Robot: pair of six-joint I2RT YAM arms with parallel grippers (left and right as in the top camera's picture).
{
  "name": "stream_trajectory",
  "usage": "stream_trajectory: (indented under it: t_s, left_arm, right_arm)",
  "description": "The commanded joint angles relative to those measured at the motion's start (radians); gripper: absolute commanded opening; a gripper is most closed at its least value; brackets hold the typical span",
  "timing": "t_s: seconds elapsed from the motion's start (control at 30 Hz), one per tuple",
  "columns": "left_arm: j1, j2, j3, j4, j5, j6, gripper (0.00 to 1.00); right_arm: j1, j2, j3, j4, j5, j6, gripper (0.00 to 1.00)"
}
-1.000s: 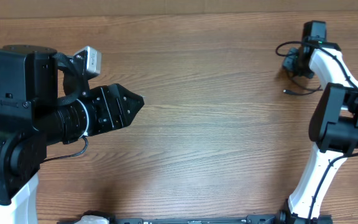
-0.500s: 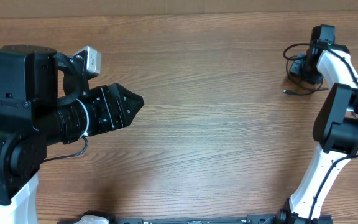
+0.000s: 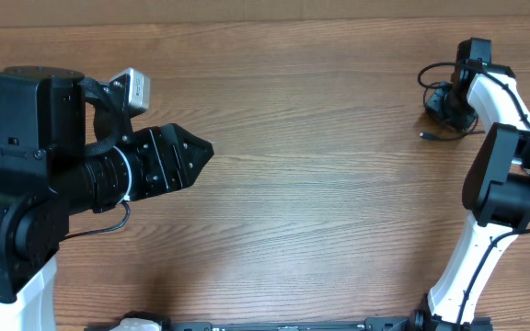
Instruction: Untangle cables
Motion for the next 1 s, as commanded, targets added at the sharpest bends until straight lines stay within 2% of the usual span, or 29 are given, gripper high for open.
stream_trajectory:
  t_s: [0.0, 0.1, 0.2, 0.37, 0.53, 0.73, 0.97]
  left_arm:
    - [0.002, 0.001, -0.001, -0.002, 0.011, 0.023, 0.59]
    - [0.002, 0.001, -0.001, -0.002, 0.008, 0.023, 0.6]
    - [0.002, 0.003, -0.001, -0.001, -0.001, 0.02, 0.6]
    - [0.002, 0.013, -0.001, -0.002, -0.014, -0.006, 0.6]
    - [0.002, 0.034, -0.001, -0.002, -0.013, -0.012, 0.59]
    - [0.002, 0.045, -0.002, -0.002, -0.006, -0.011, 0.59]
    - [0.002, 0.045, -0.002, -0.002, -0.007, -0.011, 0.57]
  right_arm:
    - [-0.023, 0.01, -0.029, 0.021, 0.0, 0.043, 0.04]
    - [-0.025, 0.01, -0.019, 0.058, -0.002, 0.027, 0.04]
    - [-0.013, 0.01, 0.006, 0.094, -0.024, -0.079, 0.04]
    - [0.032, 0.01, 0.06, 0.103, -0.076, -0.164, 0.04]
    - [0.077, 0.01, 0.066, 0.106, -0.166, -0.164, 0.04]
    - [0.101, 0.01, 0.065, 0.1, -0.178, -0.208, 0.04]
    - [0.093, 0.01, 0.03, 0.074, -0.175, -0.128, 0.04]
